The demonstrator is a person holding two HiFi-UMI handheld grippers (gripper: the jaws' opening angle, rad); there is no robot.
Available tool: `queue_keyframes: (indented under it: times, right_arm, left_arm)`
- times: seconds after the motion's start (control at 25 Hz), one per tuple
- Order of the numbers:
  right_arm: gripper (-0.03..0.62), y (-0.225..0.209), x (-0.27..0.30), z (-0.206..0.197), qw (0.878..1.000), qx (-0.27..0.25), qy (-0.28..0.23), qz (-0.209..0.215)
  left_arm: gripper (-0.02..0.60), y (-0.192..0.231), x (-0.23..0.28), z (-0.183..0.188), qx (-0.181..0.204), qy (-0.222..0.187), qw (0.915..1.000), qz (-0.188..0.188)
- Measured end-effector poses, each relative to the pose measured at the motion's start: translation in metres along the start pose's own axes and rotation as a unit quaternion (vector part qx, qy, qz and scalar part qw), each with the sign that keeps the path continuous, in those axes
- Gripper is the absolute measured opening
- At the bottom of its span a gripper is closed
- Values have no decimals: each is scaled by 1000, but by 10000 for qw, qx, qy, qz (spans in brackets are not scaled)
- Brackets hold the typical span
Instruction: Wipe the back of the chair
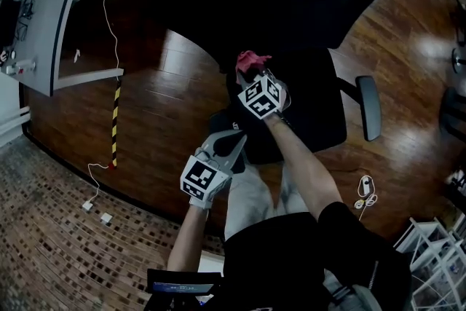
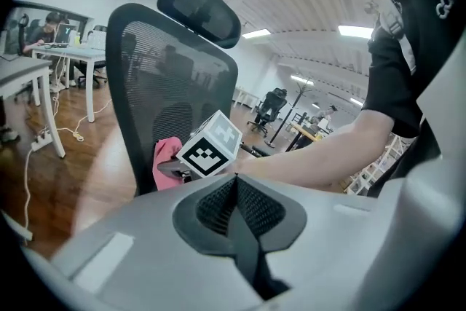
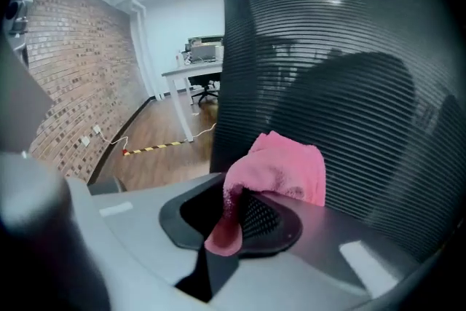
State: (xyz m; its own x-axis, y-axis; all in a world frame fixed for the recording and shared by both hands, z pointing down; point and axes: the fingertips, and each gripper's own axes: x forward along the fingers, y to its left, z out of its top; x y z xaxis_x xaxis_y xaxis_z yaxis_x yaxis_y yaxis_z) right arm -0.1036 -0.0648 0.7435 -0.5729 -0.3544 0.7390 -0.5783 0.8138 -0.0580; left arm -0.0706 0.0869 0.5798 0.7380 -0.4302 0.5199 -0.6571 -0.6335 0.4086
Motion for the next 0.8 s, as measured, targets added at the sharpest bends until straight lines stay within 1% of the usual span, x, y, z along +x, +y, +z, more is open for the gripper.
queue_keyframes:
  times: [0.12, 0.24, 0.36, 0.44, 0.56, 0.68, 0.8]
  right_arm:
    - [46, 35, 17, 14, 9995, -230, -73, 208]
    - [46, 64, 29, 18, 9975, -542, -120, 434]
    - [46, 71, 35, 7, 9957, -776, -75, 495]
    - [46, 57, 36, -9, 9964, -741, -29, 412]
    - [46, 18, 30, -41, 9985, -519, 104, 122]
    - [46, -35, 12, -76, 9990, -302, 213, -252]
    - [46, -98, -19, -116, 9969, 1, 347, -711]
  left_arm:
    - [-9, 12, -23, -15, -119, 56, 9998, 166]
    - [-9, 19, -40, -27, -275, 28, 9993, 266]
    - [-8, 24, -42, -34, -348, -9, 9990, 295]
    - [-9, 24, -35, -40, -351, 15, 9991, 244]
    - [-9, 23, -19, -48, -355, 109, 9993, 87]
    - [-9, 13, 3, -53, -331, 194, 9993, -35]
    - [-9, -5, 27, -54, -296, 288, 9990, -165]
